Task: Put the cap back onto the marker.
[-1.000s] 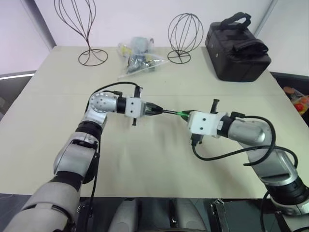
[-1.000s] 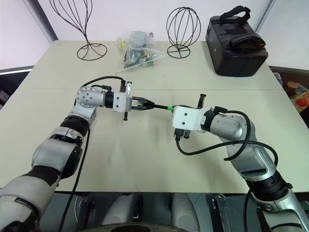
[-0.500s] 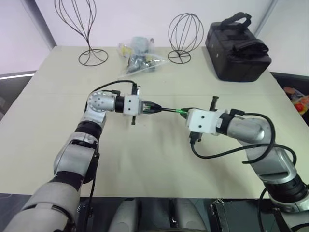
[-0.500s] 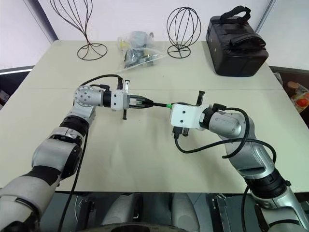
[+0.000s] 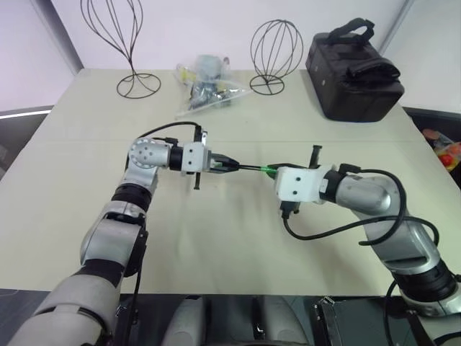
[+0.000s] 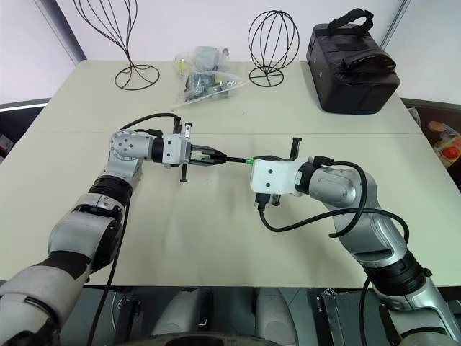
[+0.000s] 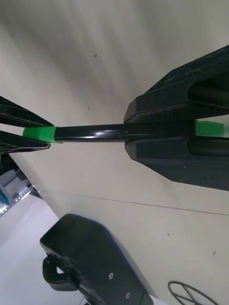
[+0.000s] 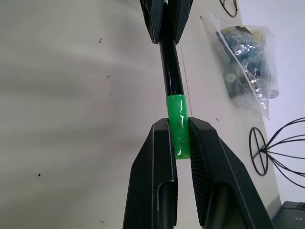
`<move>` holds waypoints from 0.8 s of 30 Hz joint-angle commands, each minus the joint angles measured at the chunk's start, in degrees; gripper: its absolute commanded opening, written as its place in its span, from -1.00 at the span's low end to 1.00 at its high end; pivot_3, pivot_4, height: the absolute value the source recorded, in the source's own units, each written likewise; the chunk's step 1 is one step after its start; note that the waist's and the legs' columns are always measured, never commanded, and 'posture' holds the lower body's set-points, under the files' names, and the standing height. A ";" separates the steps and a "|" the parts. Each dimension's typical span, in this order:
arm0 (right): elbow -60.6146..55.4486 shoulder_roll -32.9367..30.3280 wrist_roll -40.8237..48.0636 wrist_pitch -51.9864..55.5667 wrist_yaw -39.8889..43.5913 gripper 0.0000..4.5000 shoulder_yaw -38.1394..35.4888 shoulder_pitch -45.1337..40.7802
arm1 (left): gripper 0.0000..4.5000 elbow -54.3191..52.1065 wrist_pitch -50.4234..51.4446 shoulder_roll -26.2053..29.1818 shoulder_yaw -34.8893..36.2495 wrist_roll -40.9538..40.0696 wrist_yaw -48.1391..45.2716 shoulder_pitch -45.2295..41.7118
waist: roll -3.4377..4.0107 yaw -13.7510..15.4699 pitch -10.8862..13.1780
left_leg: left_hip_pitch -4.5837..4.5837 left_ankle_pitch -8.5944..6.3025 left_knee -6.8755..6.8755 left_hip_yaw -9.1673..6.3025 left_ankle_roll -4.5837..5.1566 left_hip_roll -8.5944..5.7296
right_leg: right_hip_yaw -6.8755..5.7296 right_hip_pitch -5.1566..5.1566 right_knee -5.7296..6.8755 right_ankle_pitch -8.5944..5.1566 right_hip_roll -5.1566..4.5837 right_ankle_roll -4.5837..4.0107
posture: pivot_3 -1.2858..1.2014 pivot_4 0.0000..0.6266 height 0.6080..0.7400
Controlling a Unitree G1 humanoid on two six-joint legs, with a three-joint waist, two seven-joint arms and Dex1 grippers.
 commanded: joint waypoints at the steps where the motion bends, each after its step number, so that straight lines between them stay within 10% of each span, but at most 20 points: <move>1: -1.14 2.65 0.90 -2.32 -0.65 -0.97 2.71 -2.32 | -1.00 -4.85 -3.61 -5.53 -1.32 -2.55 -0.84 -2.19 | 0.00 0.01 0.00 | 0.00 0.00 0.00 0.00 0.00 0.00 | 0.00 0.00 0.00 0.00 0.00 0.00 | 0.03 -0.52 1.00; 7: -1.08 2.04 0.91 -2.45 -0.46 -0.97 2.15 -1.66 | -1.00 -4.82 -3.47 -5.40 -1.29 -2.41 -0.61 -1.96 | 0.00 0.00 0.00 | 0.00 0.00 0.00 0.00 0.00 0.00 | 0.00 0.00 0.00 0.00 0.00 0.00 | 0.03 -0.52 1.00; 13: -1.21 1.05 0.62 -2.18 -0.47 0.20 0.97 -0.55 | -1.00 -5.21 -3.44 -5.10 -1.02 -2.39 -0.69 -1.22 | -0.03 -0.02 0.01 | -0.03 0.00 0.03 0.01 0.00 -0.04 | 0.00 0.02 -0.02 0.00 -0.06 0.01 | 0.03 -0.52 1.00; 24: -4.01 -5.53 3.05 -0.21 0.91 0.20 -6.05 6.06 | -1.00 -6.59 -3.14 -1.94 -0.72 -2.88 -1.05 1.11 | -0.02 0.06 0.01 | -0.02 0.00 0.01 -0.01 0.00 0.00 | 0.01 -0.01 0.01 0.00 0.00 0.00 | 0.03 -0.52 1.00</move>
